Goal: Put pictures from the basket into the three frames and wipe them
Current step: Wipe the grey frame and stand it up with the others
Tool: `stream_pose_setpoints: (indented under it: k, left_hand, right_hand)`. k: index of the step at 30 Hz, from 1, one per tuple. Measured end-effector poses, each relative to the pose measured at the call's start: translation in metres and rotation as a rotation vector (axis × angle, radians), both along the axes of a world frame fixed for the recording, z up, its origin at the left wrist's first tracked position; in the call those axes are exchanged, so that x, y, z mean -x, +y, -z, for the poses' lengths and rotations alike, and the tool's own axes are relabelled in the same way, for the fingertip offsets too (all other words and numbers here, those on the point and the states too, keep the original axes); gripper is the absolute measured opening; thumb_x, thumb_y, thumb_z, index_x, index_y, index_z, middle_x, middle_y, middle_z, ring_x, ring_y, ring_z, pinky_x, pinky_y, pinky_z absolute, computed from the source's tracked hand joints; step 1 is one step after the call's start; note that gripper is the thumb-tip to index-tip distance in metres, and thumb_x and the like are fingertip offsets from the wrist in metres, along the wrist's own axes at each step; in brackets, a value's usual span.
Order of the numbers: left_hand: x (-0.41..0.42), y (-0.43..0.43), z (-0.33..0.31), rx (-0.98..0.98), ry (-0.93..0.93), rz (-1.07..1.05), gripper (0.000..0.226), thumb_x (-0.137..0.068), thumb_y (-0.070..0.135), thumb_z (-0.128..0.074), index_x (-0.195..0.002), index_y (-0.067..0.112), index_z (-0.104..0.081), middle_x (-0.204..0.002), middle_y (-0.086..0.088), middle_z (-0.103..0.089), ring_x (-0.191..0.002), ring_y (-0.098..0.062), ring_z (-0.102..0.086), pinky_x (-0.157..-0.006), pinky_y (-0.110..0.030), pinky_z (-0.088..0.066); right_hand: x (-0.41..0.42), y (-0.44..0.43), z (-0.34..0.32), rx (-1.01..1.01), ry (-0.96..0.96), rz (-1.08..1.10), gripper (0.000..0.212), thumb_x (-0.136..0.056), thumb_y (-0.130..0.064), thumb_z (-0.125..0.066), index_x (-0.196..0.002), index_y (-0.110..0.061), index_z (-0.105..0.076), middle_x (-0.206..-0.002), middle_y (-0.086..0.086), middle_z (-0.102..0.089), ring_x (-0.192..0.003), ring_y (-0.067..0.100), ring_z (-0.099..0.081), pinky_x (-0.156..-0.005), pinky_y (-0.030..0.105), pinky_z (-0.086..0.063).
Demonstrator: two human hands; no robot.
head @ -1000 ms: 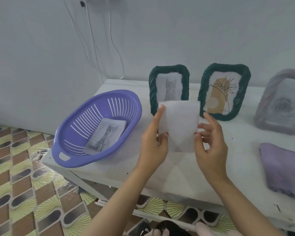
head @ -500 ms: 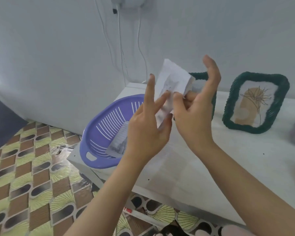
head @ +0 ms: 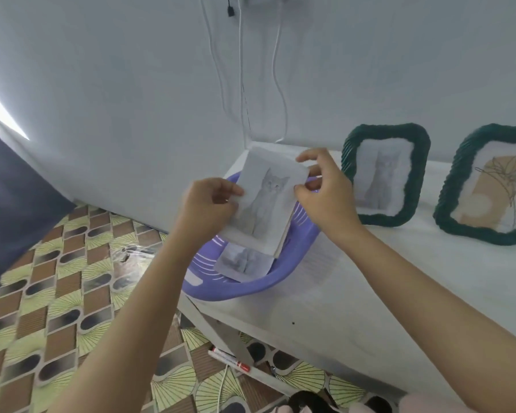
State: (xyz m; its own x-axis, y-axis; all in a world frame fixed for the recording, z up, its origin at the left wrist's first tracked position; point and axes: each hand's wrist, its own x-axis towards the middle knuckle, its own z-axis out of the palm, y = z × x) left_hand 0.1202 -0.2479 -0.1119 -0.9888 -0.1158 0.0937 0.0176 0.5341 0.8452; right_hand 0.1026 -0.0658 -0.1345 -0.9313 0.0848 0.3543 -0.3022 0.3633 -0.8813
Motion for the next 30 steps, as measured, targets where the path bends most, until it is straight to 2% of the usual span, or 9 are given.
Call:
stream_pose_setpoints:
  k: [4, 9, 13, 16, 18, 21, 24, 27, 30]
  left_hand:
    - [0.012, -0.007, 0.015, 0.309, -0.104, 0.001, 0.032, -0.077, -0.006, -0.047, -0.087, 0.012, -0.071, -0.076, 0.0, -0.062, -0.072, -0.016, -0.055, -0.055, -0.011, -0.042]
    - [0.024, -0.007, 0.032, 0.61, -0.253, 0.104, 0.032, -0.077, -0.002, -0.043, -0.091, 0.008, -0.071, -0.071, 0.009, -0.053, -0.068, -0.015, -0.05, -0.066, -0.026, -0.041]
    - [0.029, -0.005, 0.046, 0.722, -0.35, 0.158, 0.029, -0.08, 0.001, -0.043, -0.095, 0.001, -0.068, -0.097, -0.014, -0.067, -0.075, -0.024, -0.058, -0.073, -0.035, -0.051]
    - [0.031, -0.006, 0.052, 0.752, -0.402, 0.198, 0.028, -0.081, 0.003, -0.046, -0.099, 0.006, -0.067, -0.103, -0.012, -0.066, -0.085, -0.024, -0.06, -0.074, -0.03, -0.049]
    - [0.03, -0.009, 0.052, 0.731, -0.346, 0.204, 0.03, -0.082, 0.004, -0.049, -0.107, 0.012, -0.065, -0.112, -0.005, -0.063, -0.088, -0.018, -0.058, -0.075, -0.025, -0.045]
    - [0.022, -0.015, 0.045, 0.568, -0.019, 0.124, 0.033, -0.083, 0.003, -0.054, -0.111, 0.018, -0.065, -0.116, -0.002, -0.061, -0.094, -0.015, -0.054, -0.081, -0.019, -0.036]
    - [0.017, -0.027, 0.033, 0.545, 0.243, 0.03, 0.034, -0.082, 0.002, -0.057, -0.111, 0.018, -0.065, -0.119, -0.003, -0.059, -0.112, -0.025, -0.049, -0.091, -0.027, -0.034]
    - [0.021, -0.049, 0.027, 0.452, 0.014, 0.01, 0.034, -0.084, 0.005, -0.056, -0.113, 0.022, -0.062, -0.122, -0.004, -0.059, -0.113, -0.026, -0.052, -0.093, -0.035, -0.039]
    - [0.016, -0.057, 0.024, 0.01, -0.159, 0.012, 0.031, -0.085, -0.001, -0.056, -0.102, 0.023, -0.065, -0.11, -0.006, -0.065, -0.094, -0.026, -0.062, -0.079, -0.036, -0.052]
  right_hand:
    - [0.021, -0.008, 0.012, -0.35, -0.084, -0.082, 0.03, -0.074, 0.005, -0.047, -0.08, -0.017, -0.066, -0.067, 0.001, -0.061, -0.053, 0.009, -0.047, -0.058, 0.021, -0.04]
    - [0.035, -0.02, 0.019, -0.737, -0.312, -0.215, 0.031, -0.08, 0.002, -0.048, -0.088, -0.016, -0.073, -0.089, -0.004, -0.067, -0.092, 0.017, -0.061, -0.073, 0.026, -0.045]
    - [0.038, -0.028, 0.018, -0.935, -0.384, -0.231, 0.031, -0.079, 0.003, -0.048, -0.093, -0.011, -0.071, -0.102, 0.006, -0.069, -0.094, 0.026, -0.062, -0.077, 0.037, -0.054]
    - [0.038, -0.029, 0.021, -0.994, -0.39, -0.242, 0.027, -0.08, -0.002, -0.051, -0.096, -0.012, -0.071, -0.105, 0.008, -0.069, -0.096, 0.026, -0.063, -0.08, 0.038, -0.054]
    - [0.034, -0.026, 0.02, -0.961, -0.312, -0.212, 0.025, -0.083, -0.01, -0.051, -0.097, -0.016, -0.071, -0.106, 0.005, -0.068, -0.101, 0.026, -0.06, -0.082, 0.037, -0.052]
    - [0.019, -0.016, 0.017, -0.851, -0.134, -0.088, 0.027, -0.089, -0.02, -0.049, -0.109, -0.021, -0.067, -0.124, 0.006, -0.055, -0.116, 0.026, -0.046, -0.095, 0.035, -0.037]
    - [-0.005, -0.003, 0.023, -0.629, -0.065, 0.095, 0.031, -0.089, -0.022, -0.051, -0.118, -0.023, -0.062, -0.139, 0.009, -0.041, -0.126, 0.026, -0.037, -0.103, 0.034, -0.031]
    - [-0.033, 0.008, 0.04, -0.334, -0.09, 0.197, 0.036, -0.088, -0.022, -0.054, -0.125, -0.026, -0.056, -0.133, 0.006, -0.046, -0.12, 0.022, -0.045, -0.098, 0.03, -0.038]
    - [-0.055, 0.011, 0.048, -0.003, -0.174, 0.185, 0.031, -0.09, -0.019, -0.056, -0.119, -0.028, -0.056, -0.115, -0.006, -0.057, -0.091, 0.007, -0.059, -0.073, 0.008, -0.045]
